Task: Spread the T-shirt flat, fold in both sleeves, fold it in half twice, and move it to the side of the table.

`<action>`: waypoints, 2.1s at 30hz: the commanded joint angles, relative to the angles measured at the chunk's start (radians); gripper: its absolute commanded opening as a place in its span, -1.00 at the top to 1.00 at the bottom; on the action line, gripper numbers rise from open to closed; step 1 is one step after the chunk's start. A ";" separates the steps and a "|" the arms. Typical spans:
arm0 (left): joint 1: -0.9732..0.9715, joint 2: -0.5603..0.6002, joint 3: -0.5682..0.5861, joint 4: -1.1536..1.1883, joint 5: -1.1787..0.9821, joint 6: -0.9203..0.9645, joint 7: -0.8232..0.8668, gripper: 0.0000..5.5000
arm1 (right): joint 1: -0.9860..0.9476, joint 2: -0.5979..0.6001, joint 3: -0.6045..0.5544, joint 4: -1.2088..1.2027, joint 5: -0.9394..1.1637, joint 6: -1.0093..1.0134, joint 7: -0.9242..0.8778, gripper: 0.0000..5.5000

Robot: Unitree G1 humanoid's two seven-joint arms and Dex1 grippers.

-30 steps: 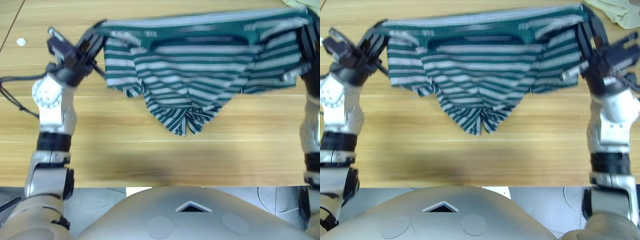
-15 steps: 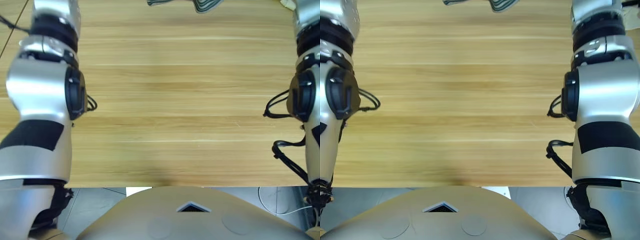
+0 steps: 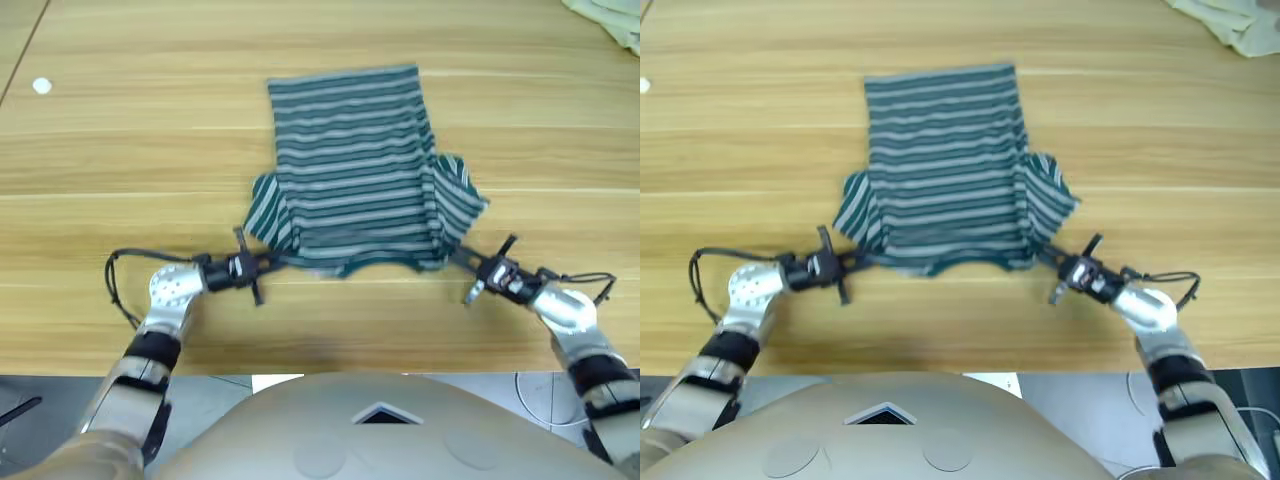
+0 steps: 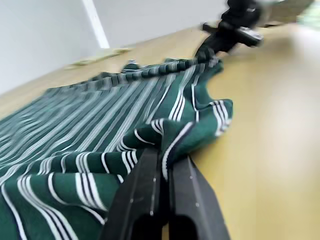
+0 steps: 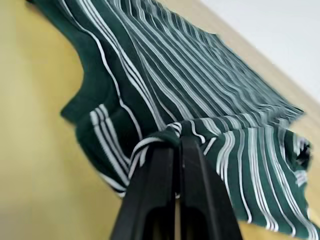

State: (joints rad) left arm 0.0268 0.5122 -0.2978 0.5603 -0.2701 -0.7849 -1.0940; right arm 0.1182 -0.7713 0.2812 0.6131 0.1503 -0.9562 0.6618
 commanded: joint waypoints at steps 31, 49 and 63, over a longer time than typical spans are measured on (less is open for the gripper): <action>-0.034 -0.064 0.240 -0.377 -0.060 0.339 0.431 0.01 | -0.396 0.103 -0.169 0.020 -0.429 0.312 -0.319 0.26; -0.133 -0.112 0.336 -0.191 0.146 0.309 0.629 0.01 | -0.406 0.110 -0.031 0.407 -0.618 0.343 -0.583 0.26; -0.035 -0.084 0.361 -0.209 0.188 0.287 0.635 0.01 | -0.073 0.047 -0.122 0.004 -0.528 0.484 -0.570 0.26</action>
State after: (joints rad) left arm -0.0217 0.4189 0.0565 0.3639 -0.1025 -0.4995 -0.4678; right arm -0.0400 -0.7071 0.1539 0.6316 -0.3696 -0.5403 0.0456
